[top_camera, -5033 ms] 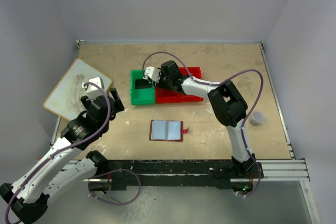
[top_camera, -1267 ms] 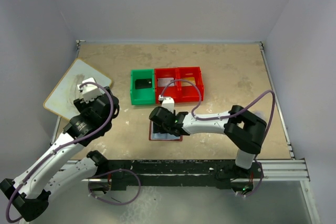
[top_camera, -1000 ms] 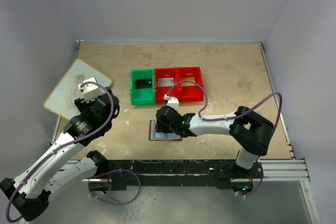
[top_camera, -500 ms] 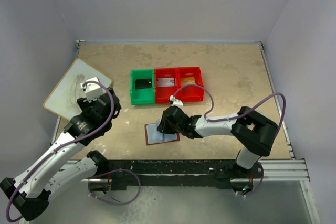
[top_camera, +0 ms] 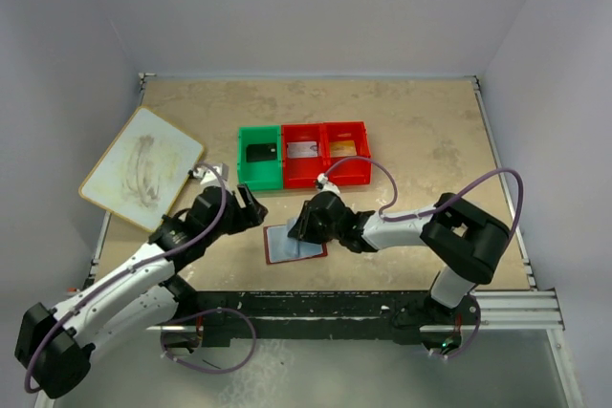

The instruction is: Take the credit cards out of the card holder

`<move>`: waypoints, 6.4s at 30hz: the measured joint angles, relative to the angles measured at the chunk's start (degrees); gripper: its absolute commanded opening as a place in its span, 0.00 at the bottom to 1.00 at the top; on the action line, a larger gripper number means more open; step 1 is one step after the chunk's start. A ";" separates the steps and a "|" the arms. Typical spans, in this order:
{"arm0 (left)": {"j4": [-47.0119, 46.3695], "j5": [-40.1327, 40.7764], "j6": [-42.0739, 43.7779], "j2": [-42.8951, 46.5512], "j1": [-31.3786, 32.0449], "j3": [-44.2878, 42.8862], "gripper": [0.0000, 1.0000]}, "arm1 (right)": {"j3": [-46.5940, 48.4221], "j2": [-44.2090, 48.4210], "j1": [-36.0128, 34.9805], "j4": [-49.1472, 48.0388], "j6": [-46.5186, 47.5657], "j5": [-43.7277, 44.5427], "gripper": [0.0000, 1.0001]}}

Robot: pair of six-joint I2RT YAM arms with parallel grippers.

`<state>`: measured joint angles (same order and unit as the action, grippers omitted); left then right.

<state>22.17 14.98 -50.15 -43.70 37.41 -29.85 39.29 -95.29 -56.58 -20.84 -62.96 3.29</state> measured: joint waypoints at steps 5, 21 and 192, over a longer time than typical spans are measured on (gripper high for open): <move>-11.15 -10.93 -3.93 -5.84 0.39 6.12 0.67 | -0.85 0.00 0.02 -1.60 -0.59 -0.55 0.29; -33.62 -12.83 -8.28 -18.36 9.03 12.70 0.62 | -1.95 -0.22 1.03 -4.15 -2.60 -1.95 0.44; -62.64 -1.57 -26.80 -26.21 13.40 26.29 0.39 | 3.34 -7.43 3.26 -9.35 3.10 -6.25 0.34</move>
<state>-40.47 13.41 -76.95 -69.91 50.81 -3.55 42.63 -102.72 -53.32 -30.20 -59.86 -2.96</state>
